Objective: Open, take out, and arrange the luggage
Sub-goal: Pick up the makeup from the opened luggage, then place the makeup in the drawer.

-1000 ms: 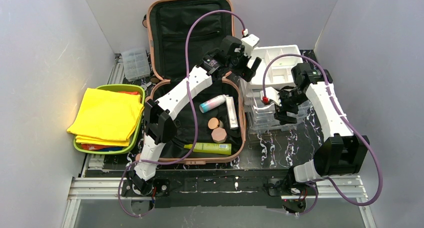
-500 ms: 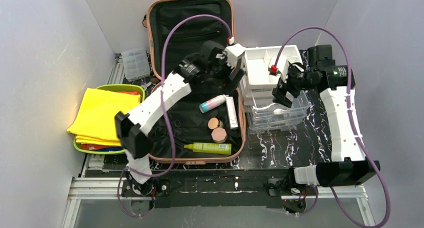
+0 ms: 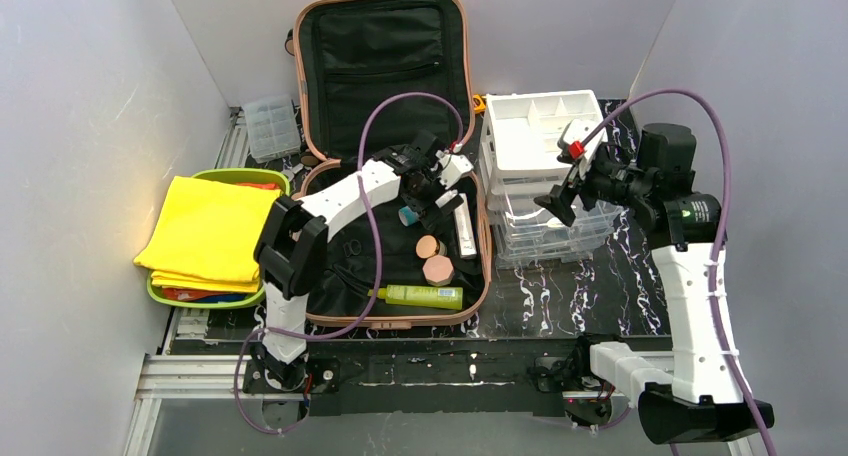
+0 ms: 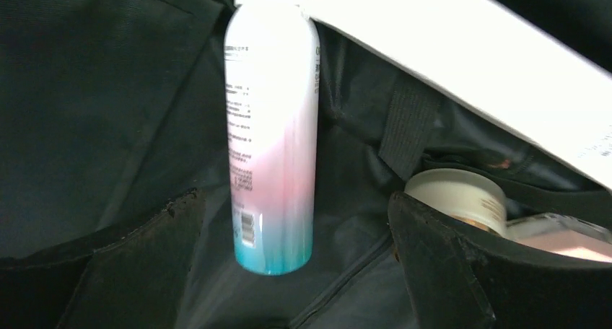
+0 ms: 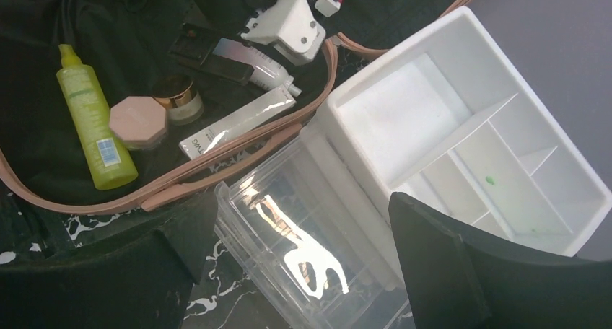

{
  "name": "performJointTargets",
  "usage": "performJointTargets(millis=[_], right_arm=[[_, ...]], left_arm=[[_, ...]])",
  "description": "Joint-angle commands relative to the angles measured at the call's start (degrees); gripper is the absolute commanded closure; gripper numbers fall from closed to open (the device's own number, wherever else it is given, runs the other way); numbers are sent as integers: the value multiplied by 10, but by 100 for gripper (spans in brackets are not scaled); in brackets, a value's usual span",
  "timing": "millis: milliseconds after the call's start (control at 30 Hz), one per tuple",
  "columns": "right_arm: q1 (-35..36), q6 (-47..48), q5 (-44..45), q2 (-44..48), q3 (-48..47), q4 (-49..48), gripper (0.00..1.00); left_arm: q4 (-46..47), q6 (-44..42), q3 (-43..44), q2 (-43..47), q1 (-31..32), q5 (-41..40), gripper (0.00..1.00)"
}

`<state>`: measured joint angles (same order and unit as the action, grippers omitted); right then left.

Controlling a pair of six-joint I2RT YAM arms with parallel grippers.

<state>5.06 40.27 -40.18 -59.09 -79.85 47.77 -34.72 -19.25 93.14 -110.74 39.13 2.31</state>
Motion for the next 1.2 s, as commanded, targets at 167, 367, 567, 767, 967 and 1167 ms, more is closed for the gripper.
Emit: performJointTargets(millis=[167,367,567,767,967,1167], right_arm=[[-7,5,36,39,102,-87,1],[-12,6,40,43,136,-120,2],[-13,12,39,48,132,-115,2],[-17,-50,133,47,135,-175,2],[-36,-125,262,36,130,-243,2],[-78,-185,363,22,140,-300,2]], left_arm=[[10,-11,-21,-21,-1,-15,3],[7,-8,-31,-40,-7,-41,24],[-9,-8,-19,-54,-19,-35,43],[-27,2,-9,-25,-39,-23,77],[-46,12,-6,75,-56,17,83],[-48,25,23,171,-55,103,82]])
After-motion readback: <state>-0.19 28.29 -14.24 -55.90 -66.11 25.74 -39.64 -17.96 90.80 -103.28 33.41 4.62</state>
